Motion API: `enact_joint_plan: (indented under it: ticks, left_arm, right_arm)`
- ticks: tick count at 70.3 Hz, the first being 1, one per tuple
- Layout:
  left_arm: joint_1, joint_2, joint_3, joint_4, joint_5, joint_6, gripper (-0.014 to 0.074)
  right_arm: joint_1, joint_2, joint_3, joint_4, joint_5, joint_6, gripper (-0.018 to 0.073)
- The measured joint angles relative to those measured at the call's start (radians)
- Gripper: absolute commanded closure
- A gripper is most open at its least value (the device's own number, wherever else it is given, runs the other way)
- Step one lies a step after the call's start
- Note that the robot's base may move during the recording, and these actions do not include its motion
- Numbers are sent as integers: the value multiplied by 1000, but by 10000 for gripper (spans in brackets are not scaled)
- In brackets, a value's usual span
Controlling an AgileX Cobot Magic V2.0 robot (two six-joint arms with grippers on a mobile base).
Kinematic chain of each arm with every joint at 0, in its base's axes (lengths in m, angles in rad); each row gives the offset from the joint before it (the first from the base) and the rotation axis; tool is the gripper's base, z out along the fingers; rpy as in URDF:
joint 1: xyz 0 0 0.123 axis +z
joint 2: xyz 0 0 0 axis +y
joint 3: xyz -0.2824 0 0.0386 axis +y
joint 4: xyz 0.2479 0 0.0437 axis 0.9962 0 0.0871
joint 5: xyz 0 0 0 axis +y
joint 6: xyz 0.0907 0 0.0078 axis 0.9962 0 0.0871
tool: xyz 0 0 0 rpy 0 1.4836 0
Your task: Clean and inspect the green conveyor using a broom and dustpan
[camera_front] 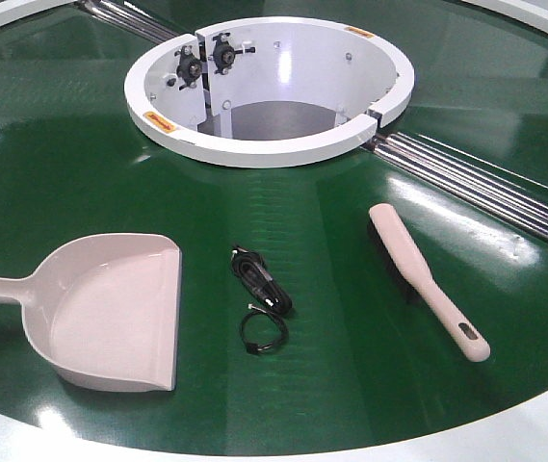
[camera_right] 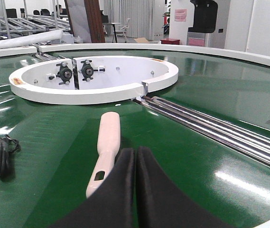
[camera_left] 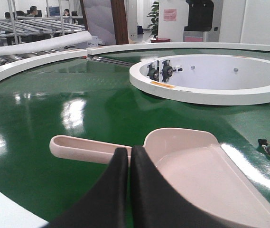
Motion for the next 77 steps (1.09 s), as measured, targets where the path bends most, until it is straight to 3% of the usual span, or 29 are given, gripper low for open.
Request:
enact_joint_plan:
  ticks: [77]
  left_arm:
    - [0, 0, 0, 0, -29, 0, 603]
  right_arm:
    - [0, 0, 0, 0, -1, 0, 560]
